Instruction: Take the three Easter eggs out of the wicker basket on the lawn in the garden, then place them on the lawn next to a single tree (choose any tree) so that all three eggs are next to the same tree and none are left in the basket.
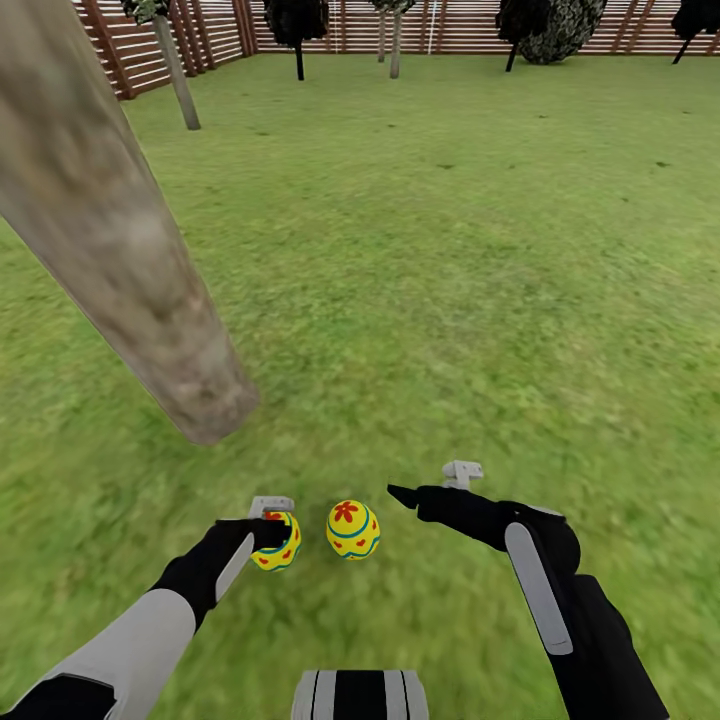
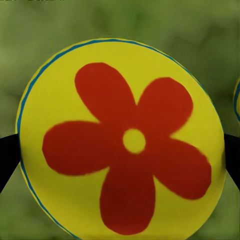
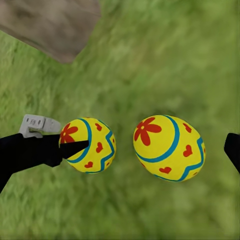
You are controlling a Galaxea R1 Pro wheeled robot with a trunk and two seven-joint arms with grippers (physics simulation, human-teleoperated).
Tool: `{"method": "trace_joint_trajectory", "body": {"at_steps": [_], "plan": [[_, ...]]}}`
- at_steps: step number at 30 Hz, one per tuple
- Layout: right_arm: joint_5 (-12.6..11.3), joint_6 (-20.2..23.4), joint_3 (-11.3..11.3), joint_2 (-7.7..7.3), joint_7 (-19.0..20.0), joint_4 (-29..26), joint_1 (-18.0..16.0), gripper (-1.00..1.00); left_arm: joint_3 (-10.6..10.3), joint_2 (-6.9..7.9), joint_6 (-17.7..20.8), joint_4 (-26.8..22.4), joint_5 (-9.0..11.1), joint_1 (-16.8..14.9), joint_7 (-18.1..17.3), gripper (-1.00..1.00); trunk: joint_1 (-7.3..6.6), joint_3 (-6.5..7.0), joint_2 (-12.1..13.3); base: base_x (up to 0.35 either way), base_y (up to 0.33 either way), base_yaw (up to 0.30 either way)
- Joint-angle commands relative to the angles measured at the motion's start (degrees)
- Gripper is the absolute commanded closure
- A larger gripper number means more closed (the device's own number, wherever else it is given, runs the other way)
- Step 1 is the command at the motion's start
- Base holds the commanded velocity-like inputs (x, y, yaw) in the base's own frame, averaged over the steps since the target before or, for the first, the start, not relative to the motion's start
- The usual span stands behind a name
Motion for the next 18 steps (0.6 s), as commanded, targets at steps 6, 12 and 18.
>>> {"method": "trace_joint_trajectory", "body": {"at_steps": [6,12,18], "plan": [[0.40,0.23,-0.07,0.03,0.43,-0.04,-0.03,-1.00,-0.84,0.03,0.24,-0.08,0.50,-0.02,0.26,1.00,-0.01,0.13,-0.02,0.000,0.000,-0.084],[0.40,0.23,-0.05,0.03,0.43,-0.04,-0.03,-1.00,-0.93,0.04,0.24,-0.08,0.50,-0.01,0.27,1.00,0.07,-0.41,-0.06,0.000,0.000,-0.064],[0.40,0.23,0.14,0.03,0.43,-0.04,-0.03,-1.00,-0.91,0.07,0.24,-0.15,0.50,-0.01,0.20,1.00,0.12,-0.85,-0.08,0.000,0.000,-0.004]]}}
